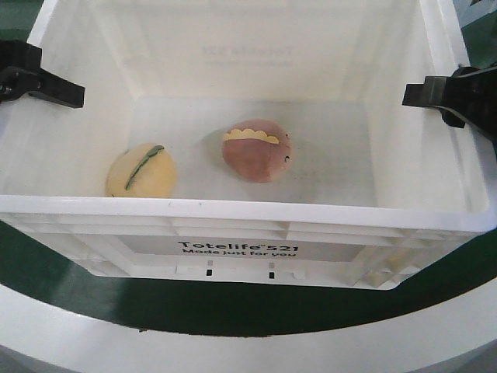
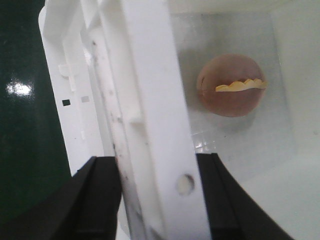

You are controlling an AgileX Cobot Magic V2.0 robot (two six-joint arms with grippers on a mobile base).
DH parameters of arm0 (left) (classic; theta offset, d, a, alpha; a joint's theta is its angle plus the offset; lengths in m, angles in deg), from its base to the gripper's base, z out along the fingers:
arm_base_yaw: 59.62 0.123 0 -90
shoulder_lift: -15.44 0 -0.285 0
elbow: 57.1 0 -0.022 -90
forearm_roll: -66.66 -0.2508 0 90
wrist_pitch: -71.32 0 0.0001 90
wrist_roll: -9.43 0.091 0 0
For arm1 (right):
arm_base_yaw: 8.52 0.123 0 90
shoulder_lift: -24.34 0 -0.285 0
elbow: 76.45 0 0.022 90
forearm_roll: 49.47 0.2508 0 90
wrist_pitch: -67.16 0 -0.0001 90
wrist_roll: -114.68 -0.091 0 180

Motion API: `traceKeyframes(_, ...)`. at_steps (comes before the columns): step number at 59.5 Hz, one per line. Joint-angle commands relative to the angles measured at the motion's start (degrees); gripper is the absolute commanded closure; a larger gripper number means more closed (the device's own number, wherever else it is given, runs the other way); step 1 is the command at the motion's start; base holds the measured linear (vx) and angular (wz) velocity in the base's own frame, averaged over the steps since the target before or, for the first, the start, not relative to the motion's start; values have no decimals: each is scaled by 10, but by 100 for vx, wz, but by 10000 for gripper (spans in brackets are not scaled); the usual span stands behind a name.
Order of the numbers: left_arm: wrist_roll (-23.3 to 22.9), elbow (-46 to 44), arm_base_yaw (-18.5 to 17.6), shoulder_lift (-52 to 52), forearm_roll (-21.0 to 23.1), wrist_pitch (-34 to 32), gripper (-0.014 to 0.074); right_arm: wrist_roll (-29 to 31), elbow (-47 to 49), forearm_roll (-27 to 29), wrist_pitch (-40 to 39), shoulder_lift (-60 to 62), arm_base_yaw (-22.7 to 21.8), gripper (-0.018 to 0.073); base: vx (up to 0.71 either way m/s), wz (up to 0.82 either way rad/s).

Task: Place moving items into box and shelve
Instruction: 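Lift the tote with both grippers while the base turns away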

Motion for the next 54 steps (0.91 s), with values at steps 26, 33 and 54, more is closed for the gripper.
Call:
traceKeyframes(26, 6, -25, -6, -23, 110, -25, 600, 13, 25, 44, -91, 14, 5, 565, -12, 10)
traceKeyframes(33, 6, -25, -6, -23, 110, -25, 600, 13, 25, 44, -91, 14, 5, 565, -12, 26)
traceKeyframes(54, 6, -25, -6, -23, 110, -25, 600, 13, 25, 44, -91, 14, 5, 565, -14, 21)
